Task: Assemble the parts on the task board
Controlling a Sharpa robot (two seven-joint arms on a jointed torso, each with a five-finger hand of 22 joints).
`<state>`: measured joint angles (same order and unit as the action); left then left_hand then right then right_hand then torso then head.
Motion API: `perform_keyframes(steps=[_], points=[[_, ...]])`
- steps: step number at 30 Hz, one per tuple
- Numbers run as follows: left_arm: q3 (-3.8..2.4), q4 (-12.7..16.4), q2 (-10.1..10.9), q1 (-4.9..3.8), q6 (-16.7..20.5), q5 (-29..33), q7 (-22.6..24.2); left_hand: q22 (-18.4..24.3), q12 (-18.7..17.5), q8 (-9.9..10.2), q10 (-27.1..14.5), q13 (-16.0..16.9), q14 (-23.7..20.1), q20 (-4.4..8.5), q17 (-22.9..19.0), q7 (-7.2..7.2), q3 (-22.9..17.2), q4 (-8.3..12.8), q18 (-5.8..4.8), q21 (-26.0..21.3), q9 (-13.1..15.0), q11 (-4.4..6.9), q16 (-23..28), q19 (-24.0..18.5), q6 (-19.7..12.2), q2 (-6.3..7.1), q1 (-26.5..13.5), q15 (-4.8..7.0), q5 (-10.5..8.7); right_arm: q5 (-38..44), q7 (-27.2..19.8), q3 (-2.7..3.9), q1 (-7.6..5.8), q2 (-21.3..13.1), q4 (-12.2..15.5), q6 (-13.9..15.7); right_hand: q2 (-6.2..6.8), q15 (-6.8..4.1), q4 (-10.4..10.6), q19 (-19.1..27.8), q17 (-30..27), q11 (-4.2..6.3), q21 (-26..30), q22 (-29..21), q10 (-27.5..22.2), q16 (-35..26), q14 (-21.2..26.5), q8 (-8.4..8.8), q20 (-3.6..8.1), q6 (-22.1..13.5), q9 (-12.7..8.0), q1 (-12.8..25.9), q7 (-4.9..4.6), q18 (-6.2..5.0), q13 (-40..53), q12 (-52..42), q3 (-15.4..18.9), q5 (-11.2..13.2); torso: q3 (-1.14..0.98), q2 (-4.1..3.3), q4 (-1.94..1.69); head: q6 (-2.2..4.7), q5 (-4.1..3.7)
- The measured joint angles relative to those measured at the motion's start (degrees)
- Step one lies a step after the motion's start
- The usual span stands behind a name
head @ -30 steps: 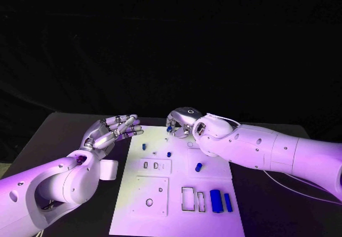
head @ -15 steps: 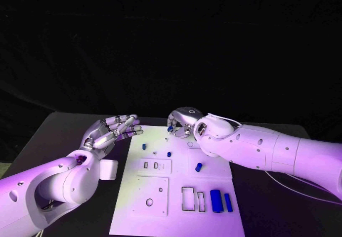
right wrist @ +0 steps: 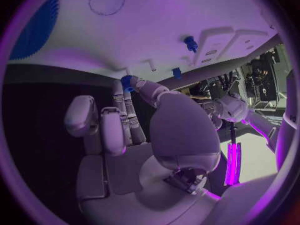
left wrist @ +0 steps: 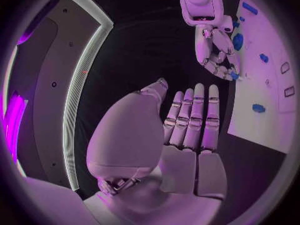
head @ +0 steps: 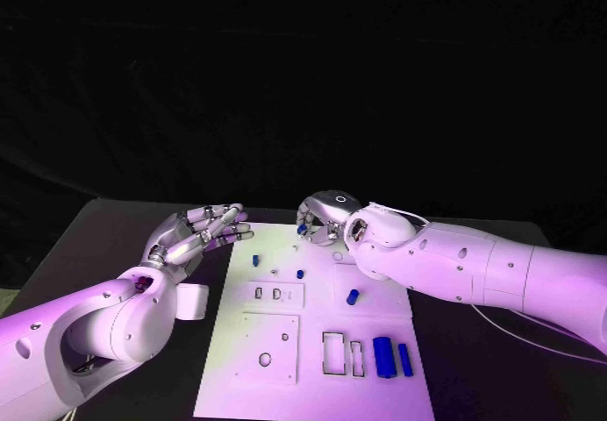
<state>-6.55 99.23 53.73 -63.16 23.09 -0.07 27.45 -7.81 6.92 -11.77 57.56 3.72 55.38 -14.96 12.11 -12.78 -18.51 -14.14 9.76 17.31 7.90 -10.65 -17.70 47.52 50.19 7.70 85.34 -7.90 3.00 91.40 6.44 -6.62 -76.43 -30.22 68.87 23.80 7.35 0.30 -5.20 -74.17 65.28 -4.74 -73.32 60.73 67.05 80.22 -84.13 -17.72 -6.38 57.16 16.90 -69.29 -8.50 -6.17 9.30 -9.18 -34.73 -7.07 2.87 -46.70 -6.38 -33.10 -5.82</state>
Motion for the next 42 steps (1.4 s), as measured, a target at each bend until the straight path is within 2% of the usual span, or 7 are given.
perform_keyframes(steps=[16,19,21,26,31,37,42], points=[[0.0,0.0,0.1,0.0,-0.1,0.0,-0.1,0.0,0.0,0.0,0.0,0.0,0.0,0.0,0.0,0.0,0.0,0.0,-0.01,0.0,0.0,0.0,0.0,0.0,0.0,0.0,0.0,0.0,0.0,0.0,0.0,-0.08,0.22,-0.2,0.5,0.1,0.29,0.0,0.3,0.0,0.2,-0.42,0.0,0.0,-0.4,0.2,0.0,0.02,0.0,0.0,0.2,0.3,0.0,0.0,-0.1,0.0,0.0,0.5,0.04,-0.04,-0.05,0.02,-0.09],[0.0,0.0,0.1,0.0,-0.2,0.0,-0.2,0.0,0.0,0.0,0.0,0.0,0.0,0.0,0.0,0.0,0.0,0.0,0.0,0.0,0.0,0.0,0.0,0.0,0.0,0.0,0.0,0.0,0.0,0.0,0.1,-0.1,0.23,-0.1,0.3,0.1,0.91,0.31,0.9,1.0,-0.7,-0.85,0.7,-1.0,-2.4,0.2,0.2,0.7,-0.35,-1.5,0.4,0.9,-0.9,0.0,-0.6,1.0,-0.2,1.0,0.05,-0.05,-0.06,0.04,-0.11],[0.0,0.0,0.1,0.0,-0.2,0.0,-0.2,0.0,0.0,0.1,0.0,0.0,0.0,0.0,0.0,0.0,0.0,0.0,0.0,0.0,0.0,0.0,0.1,0.0,0.0,0.0,0.0,0.0,0.0,0.0,0.1,-0.12,0.27,-0.1,0.2,0.1,1.45,1.36,1.1,1.9,-2.0,-1.67,1.6,-2.2,-4.9,-0.1,0.1,2.23,-1.03,-3.8,-0.2,1.5,-1.93,0.0,-1.3,2.2,-0.5,1.7,0.04,-0.06,-0.07,0.06,-0.12],[0.0,0.0,0.1,0.0,-0.2,0.0,-0.2,0.1,0.0,0.3,0.0,0.0,0.0,0.0,0.1,0.0,-0.2,0.2,0.0,0.0,-0.1,0.0,0.2,0.0,0.0,0.0,0.0,0.0,0.0,0.0,0.1,-0.13,0.3,0.0,-0.1,0.1,2.57,2.27,1.5,3.9,-4.8,-3.26,3.6,-5.1,-8.0,-1.3,0.2,4.92,-2.01,-7.6,-1.1,1.2,-3.51,-0.01,-2.3,3.3,-0.2,2.8,0.08,-0.07,-0.12,0.04,-0.15],[0.0,0.0,0.1,0.0,-0.2,0.0,-0.3,0.1,0.0,0.3,0.0,0.0,0.0,0.0,0.1,0.0,-0.2,0.2,0.0,0.0,-0.1,0.0,0.2,0.0,0.0,0.0,0.0,0.0,0.0,-0.1,0.1,-0.13,0.3,-0.2,0.2,0.1,2.63,2.27,1.5,4.0,-5.2,-3.46,3.8,-5.5,-8.2,-1.3,0.2,5.12,-2.12,-8.0,-1.1,1.1,-3.59,-0.01,-2.5,3.3,-0.2,2.8,0.12,-0.07,-0.13,-0.05,-0.16],[0.0,-0.1,0.2,0.0,-0.3,0.0,-0.3,0.1,0.0,0.3,0.0,0.0,0.0,0.0,0.1,0.0,-0.2,0.2,-0.01,0.0,-0.1,0.0,0.2,0.0,0.0,0.0,0.0,0.0,0.0,-0.2,0.2,-0.1,0.29,-3.3,3.4,0.3,2.63,2.27,1.7,4.0,-4.8,-3.39,3.8,-5.0,-8.1,-1.3,0.2,5.12,-2.13,-7.7,-1.0,1.1,-3.32,-0.01,-2.5,2.7,-0.1,2.7,0.12,-0.06,-0.08,-0.19,-0.19],[0.01,-0.3,0.4,0.0,-0.4,0.0,-0.4,0.1,-0.3,0.3,0.0,0.0,0.0,0.0,0.1,0.0,-0.2,0.2,-0.01,0.0,-0.1,0.0,0.2,0.0,0.0,0.0,0.0,0.0,0.0,-1.8,0.2,0.52,0.15,-9.9,9.9,0.9,2.88,2.19,2.5,2.3,-2.2,-2.01,1.9,-1.9,-2.3,0.0,0.2,5.12,-1.69,-5.8,-0.6,1.4,-2.54,-0.01,-1.7,-0.6,0.3,1.7,0.08,0.03,0.09,-0.06,-0.43]])
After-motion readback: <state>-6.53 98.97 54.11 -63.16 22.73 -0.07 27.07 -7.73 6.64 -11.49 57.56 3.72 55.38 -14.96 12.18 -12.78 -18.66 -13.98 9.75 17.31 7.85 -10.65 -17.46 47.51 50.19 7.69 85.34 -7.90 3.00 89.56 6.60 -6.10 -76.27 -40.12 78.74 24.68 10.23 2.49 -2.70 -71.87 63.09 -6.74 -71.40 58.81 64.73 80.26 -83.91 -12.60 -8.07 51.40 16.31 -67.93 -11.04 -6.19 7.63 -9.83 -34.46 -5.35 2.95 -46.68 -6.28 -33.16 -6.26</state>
